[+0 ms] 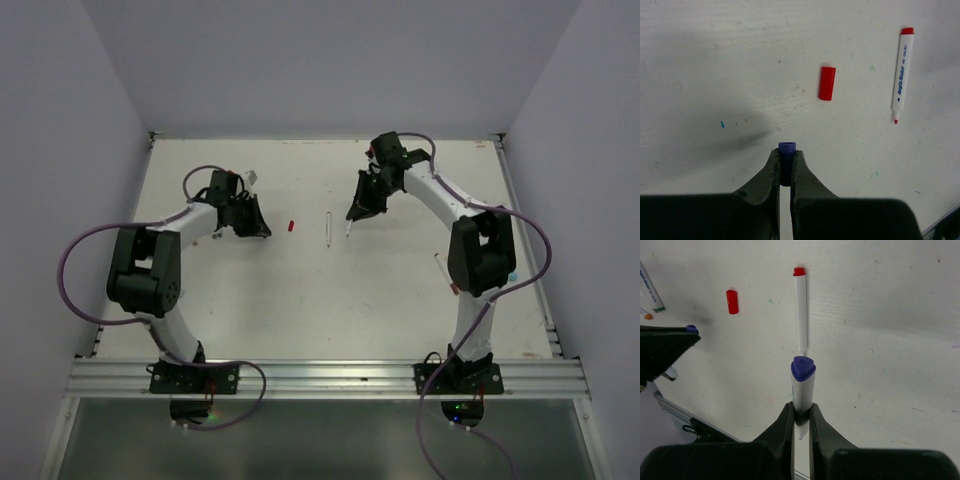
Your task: Open the pen caps
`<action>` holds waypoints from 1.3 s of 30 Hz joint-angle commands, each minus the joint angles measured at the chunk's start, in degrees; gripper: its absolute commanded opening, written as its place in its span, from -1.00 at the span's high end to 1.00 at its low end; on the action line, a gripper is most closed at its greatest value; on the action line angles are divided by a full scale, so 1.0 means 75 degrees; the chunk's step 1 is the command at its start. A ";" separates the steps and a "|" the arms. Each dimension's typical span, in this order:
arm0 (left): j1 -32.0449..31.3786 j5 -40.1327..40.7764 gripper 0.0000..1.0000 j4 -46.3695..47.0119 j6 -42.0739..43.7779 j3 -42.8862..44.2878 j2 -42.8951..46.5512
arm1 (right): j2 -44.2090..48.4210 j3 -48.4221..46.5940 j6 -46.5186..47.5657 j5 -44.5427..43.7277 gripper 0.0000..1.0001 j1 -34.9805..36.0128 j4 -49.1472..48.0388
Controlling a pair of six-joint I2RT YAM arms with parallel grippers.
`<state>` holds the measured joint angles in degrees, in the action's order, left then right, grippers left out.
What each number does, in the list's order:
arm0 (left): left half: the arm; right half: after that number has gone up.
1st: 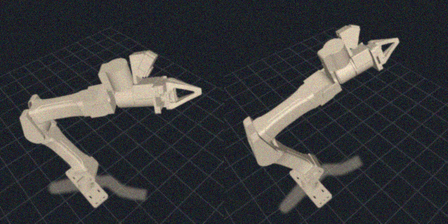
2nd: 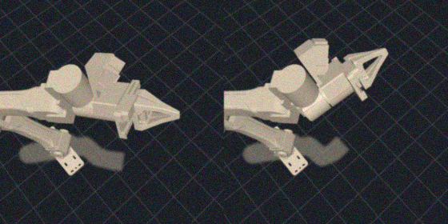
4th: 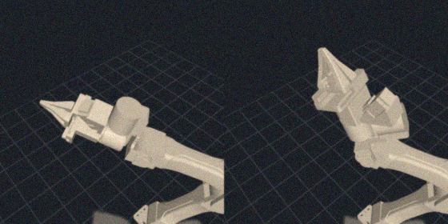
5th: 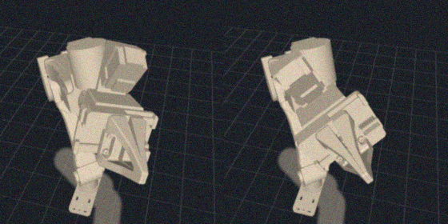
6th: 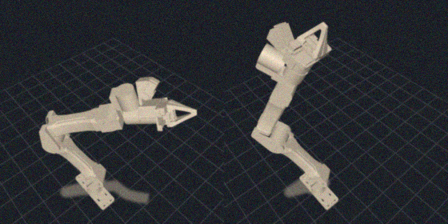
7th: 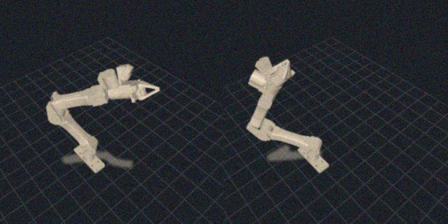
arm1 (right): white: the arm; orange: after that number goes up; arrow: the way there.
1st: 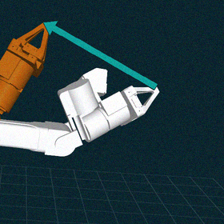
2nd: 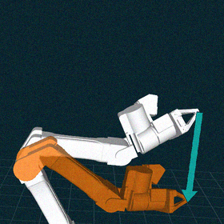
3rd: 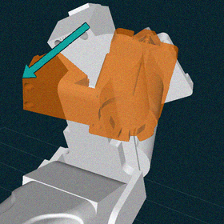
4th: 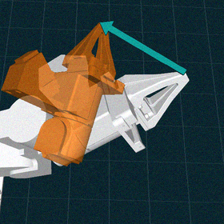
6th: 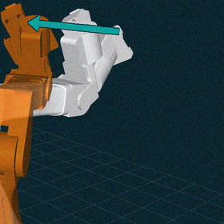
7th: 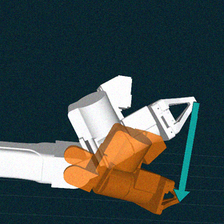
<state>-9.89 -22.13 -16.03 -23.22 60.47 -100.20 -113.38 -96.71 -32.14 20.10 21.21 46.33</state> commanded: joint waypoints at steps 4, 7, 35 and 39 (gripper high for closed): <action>-0.0227 0.0759 1.00 -0.0486 0.0717 0.1263 -0.0688 | -0.0338 -0.0476 0.0477 -0.0230 1.00 0.0066 0.0643; -0.0345 0.0970 1.00 -0.0733 0.0729 0.1674 -0.0982 | -0.0503 -0.0536 0.0535 -0.0242 1.00 0.0078 0.0597; -0.0955 0.1240 0.69 -0.1238 0.0776 0.2871 -0.2167 | -0.1921 -0.1355 0.0758 -0.0442 1.00 0.0101 0.0538; -0.0978 0.1275 0.59 -0.1355 0.0764 0.3047 -0.2273 | -0.1968 -0.1403 0.0828 -0.0418 1.00 0.0136 0.0562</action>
<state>-16.93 -12.73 -25.85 -18.26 80.75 -116.71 -127.96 -104.81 -27.38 17.39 21.76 49.50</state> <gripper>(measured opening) 0.196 0.106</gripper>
